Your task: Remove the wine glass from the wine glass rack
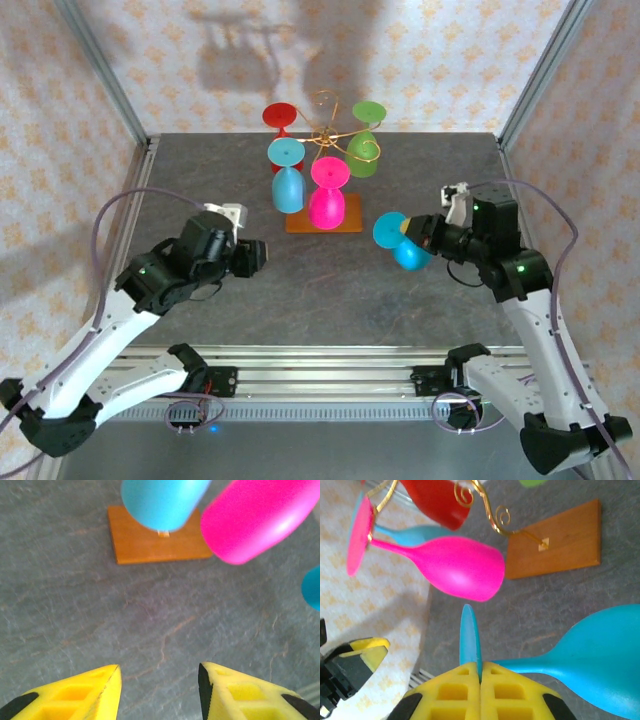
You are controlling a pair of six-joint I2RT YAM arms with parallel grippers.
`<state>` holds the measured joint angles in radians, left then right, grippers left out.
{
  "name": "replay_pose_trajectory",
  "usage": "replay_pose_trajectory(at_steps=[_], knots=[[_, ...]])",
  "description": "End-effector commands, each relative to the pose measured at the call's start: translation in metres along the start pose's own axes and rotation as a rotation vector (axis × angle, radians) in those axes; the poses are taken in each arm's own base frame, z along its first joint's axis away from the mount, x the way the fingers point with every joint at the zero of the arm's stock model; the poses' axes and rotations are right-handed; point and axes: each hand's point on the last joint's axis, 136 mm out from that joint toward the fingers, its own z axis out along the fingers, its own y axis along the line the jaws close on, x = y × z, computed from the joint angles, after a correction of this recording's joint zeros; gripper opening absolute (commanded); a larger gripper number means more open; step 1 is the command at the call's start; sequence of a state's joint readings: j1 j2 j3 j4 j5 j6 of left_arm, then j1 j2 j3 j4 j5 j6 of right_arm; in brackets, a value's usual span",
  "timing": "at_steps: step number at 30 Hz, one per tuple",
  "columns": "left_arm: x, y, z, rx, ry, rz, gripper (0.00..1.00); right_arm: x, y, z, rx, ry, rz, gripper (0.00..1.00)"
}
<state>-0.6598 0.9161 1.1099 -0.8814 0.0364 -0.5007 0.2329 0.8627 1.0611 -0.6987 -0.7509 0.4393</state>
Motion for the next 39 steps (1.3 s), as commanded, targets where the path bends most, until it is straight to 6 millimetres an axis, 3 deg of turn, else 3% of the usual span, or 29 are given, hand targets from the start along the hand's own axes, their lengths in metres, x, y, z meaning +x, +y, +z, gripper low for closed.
replay_pose_trajectory(at_steps=[1, 9, 15, 20, 26, 30, 36, 39], knots=[[0.010, 0.008, -0.002, -0.094, 0.020, -0.047, 0.45, 0.015, 0.003, 0.001, -0.016, 0.029, -0.107, 0.00], [0.023, -0.010, 0.010, -0.037, 0.063, -0.108, 0.48, 0.034, 0.006, 0.010, -0.002, 0.022, -0.240, 0.00], [0.026, -0.018, 0.022, -0.029, 0.099, -0.135, 0.48, 0.058, 0.011, 0.034, 0.046, 0.043, -0.394, 0.00], [0.036, -0.014, 0.029, -0.009, 0.088, -0.195, 0.48, 0.085, 0.022, 0.054, 0.107, 0.054, -0.588, 0.00], [0.074, 0.000, 0.036, 0.035, 0.140, -0.320, 0.51, 0.116, 0.046, 0.074, 0.127, 0.060, -0.778, 0.00], [0.095, 0.011, 0.033, 0.103, 0.140, -0.465, 0.55, 0.126, 0.060, 0.082, 0.121, 0.016, -0.864, 0.00], [0.105, 0.019, 0.019, 0.171, 0.117, -0.604, 0.56, 0.141, 0.072, 0.098, 0.115, -0.007, -0.926, 0.00], [0.108, 0.012, 0.018, 0.203, 0.153, -0.636, 0.56, 0.151, 0.080, 0.107, 0.138, -0.025, -0.975, 0.00]])
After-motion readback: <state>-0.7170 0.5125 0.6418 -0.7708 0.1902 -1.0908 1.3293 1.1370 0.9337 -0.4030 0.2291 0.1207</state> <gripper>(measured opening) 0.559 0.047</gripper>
